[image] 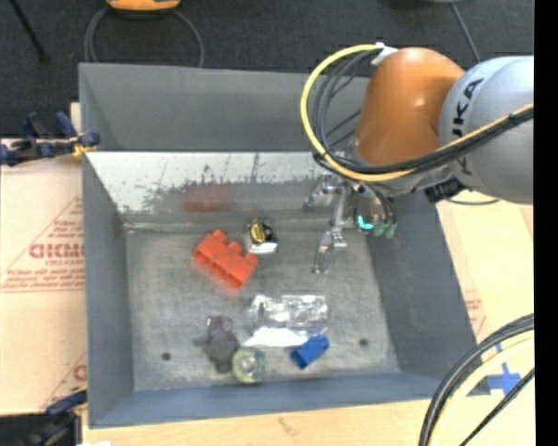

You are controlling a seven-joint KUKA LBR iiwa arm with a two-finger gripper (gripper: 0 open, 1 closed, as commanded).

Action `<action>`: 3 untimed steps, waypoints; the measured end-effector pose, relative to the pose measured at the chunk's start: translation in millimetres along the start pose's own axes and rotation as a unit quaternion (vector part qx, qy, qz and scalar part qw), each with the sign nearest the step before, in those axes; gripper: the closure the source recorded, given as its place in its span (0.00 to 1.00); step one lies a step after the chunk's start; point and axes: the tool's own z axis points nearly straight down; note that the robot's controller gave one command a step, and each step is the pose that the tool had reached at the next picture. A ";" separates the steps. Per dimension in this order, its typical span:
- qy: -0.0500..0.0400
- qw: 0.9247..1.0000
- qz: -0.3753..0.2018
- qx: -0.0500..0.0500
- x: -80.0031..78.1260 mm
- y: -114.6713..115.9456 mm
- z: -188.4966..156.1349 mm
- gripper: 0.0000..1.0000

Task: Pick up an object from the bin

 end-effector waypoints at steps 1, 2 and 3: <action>-0.003 0.994 -0.109 0.000 -41.7 36.3 76.2 0.00; -0.005 0.938 -0.346 0.002 -31.2 101.0 113.8 0.00; -0.007 0.939 -0.343 0.001 -32.2 100.8 112.5 1.00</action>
Offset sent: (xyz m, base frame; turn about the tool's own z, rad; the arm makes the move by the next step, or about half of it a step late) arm 0.0415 0.0363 -0.0744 -0.2191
